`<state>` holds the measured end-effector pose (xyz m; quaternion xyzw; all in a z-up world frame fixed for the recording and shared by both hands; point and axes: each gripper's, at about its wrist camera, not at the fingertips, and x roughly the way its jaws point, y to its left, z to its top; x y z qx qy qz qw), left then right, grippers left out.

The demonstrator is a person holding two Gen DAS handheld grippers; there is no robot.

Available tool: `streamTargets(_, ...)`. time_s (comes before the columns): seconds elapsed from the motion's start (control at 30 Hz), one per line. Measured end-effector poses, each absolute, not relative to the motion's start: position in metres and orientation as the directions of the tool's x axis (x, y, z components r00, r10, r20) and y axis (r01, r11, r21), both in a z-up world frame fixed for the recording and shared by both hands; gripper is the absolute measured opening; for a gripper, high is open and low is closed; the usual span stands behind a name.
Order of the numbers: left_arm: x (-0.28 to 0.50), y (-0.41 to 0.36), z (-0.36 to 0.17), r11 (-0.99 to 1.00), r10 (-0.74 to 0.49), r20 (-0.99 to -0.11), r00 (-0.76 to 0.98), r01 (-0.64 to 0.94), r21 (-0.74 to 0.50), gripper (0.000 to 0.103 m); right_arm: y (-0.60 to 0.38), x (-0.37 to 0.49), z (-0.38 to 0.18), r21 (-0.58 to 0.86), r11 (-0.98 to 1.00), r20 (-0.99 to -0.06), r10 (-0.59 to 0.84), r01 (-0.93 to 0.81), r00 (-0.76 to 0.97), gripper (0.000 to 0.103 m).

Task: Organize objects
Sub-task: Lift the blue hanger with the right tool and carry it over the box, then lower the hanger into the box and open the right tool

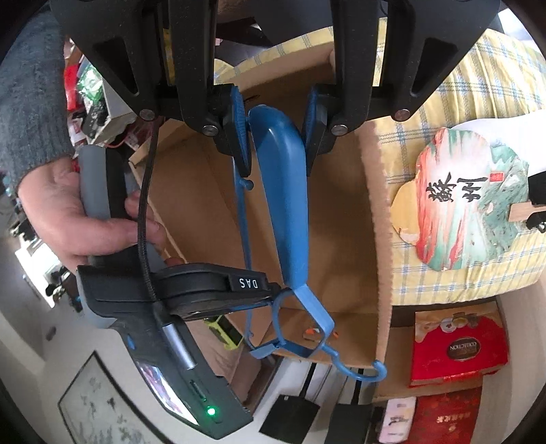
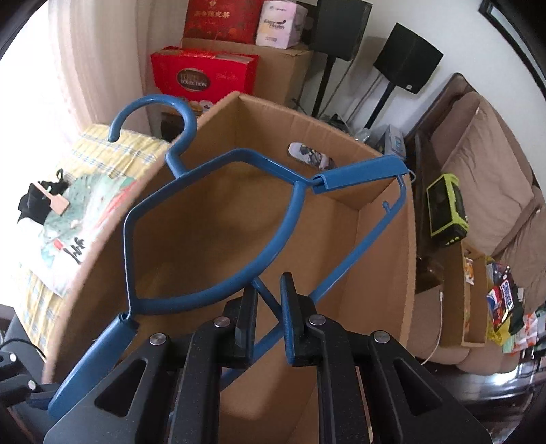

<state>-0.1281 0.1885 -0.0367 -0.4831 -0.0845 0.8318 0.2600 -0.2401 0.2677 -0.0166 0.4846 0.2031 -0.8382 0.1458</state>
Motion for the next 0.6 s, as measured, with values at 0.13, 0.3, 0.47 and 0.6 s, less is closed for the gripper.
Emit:
streamTargets(0.13,-0.130,0.198,-0.045,-0.853,0.509,-0.776,-0.372,-0.343,-0.394,0.025,0.272,-0.246,-0.028,-0.203,-0.865,-0.884,-0.038,0.458,-0.465,0.011)
streamTargets(0.3,-0.121,0.201,-0.046,-0.838,0.525,-0.773,-0.357,-0.374,-0.397,0.047,0.276,-0.250,-0.039,-0.244,-0.844,-0.887,-0.004,0.477,-0.461,0.011)
streamTargets(0.47,-0.107,0.195,-0.041,-0.822,0.541,-0.772,-0.334,-0.403,-0.401,0.051,0.279,-0.253,-0.045,-0.271,-0.822,-0.889,0.013,0.501,-0.458,0.011)
streamTargets(0.6,-0.099,0.180,-0.035,-0.794,0.581,-0.751,-0.314,-0.418,-0.441,0.051,0.279,-0.252,-0.055,-0.308,-0.788,-0.892,0.046,0.533,-0.449,0.011)
